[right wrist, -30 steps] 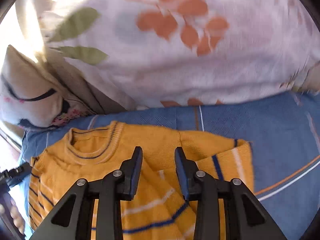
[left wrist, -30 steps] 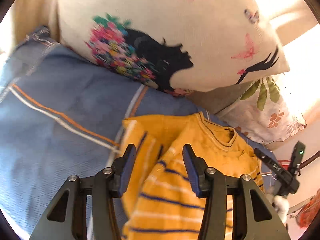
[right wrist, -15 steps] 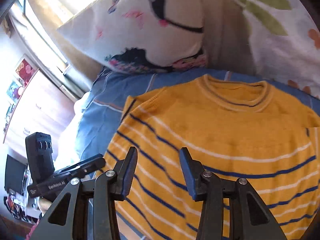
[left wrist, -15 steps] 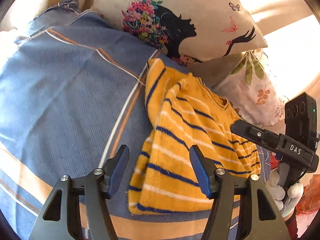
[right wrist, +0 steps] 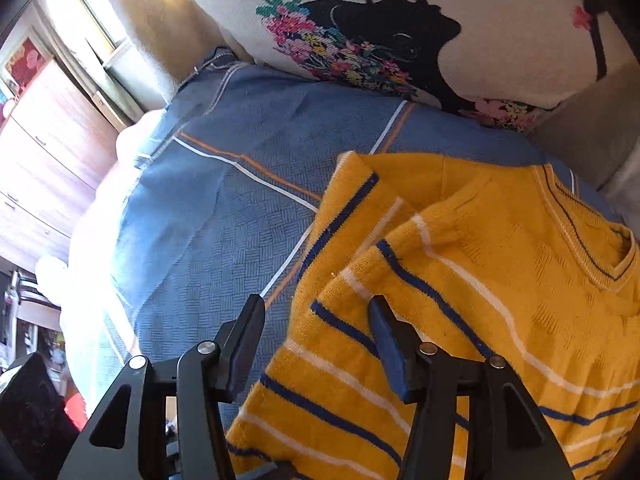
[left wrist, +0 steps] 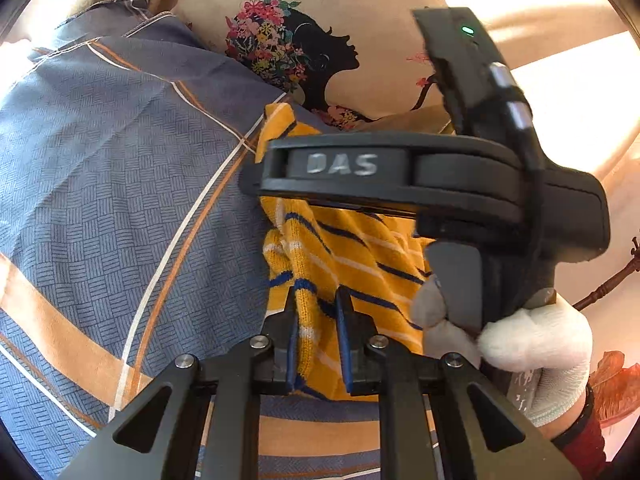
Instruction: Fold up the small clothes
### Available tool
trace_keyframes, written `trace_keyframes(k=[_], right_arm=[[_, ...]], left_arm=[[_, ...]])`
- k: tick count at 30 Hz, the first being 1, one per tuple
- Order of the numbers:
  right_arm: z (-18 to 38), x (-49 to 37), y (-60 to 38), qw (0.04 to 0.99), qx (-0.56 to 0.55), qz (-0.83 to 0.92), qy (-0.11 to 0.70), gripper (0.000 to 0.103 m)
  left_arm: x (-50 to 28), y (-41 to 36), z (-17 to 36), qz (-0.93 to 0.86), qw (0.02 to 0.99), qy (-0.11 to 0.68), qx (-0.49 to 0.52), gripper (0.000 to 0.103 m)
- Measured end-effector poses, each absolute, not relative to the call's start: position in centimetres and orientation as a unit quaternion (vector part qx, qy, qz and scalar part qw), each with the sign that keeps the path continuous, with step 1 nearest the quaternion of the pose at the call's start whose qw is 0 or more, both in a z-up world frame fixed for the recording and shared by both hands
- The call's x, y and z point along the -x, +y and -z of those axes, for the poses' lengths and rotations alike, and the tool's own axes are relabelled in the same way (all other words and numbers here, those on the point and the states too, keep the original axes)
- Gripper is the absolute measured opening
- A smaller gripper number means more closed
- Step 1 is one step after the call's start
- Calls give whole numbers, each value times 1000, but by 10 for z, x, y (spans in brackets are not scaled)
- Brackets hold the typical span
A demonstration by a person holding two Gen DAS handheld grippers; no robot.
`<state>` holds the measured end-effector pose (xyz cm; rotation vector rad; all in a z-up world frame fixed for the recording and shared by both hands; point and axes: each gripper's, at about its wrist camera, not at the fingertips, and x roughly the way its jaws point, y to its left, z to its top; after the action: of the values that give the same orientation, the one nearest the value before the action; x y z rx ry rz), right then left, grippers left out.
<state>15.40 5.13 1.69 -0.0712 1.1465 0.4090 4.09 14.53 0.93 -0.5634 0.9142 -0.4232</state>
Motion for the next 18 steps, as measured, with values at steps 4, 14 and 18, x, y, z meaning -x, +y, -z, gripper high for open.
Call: trace_keyframes(k=[4,14,18], right_arm=[[-13,-157,68,813,115,-153,550,41],[-71,-142,-48,858,-22,-166,486,11],[-94,-119,-130,879,-74,-135,452,11]], left_arm=[[-37,137,-14,198,842,433,252,3],[12,140,-72,226,866,377,239,17],[5,124,-81,218,875,377,210,33]])
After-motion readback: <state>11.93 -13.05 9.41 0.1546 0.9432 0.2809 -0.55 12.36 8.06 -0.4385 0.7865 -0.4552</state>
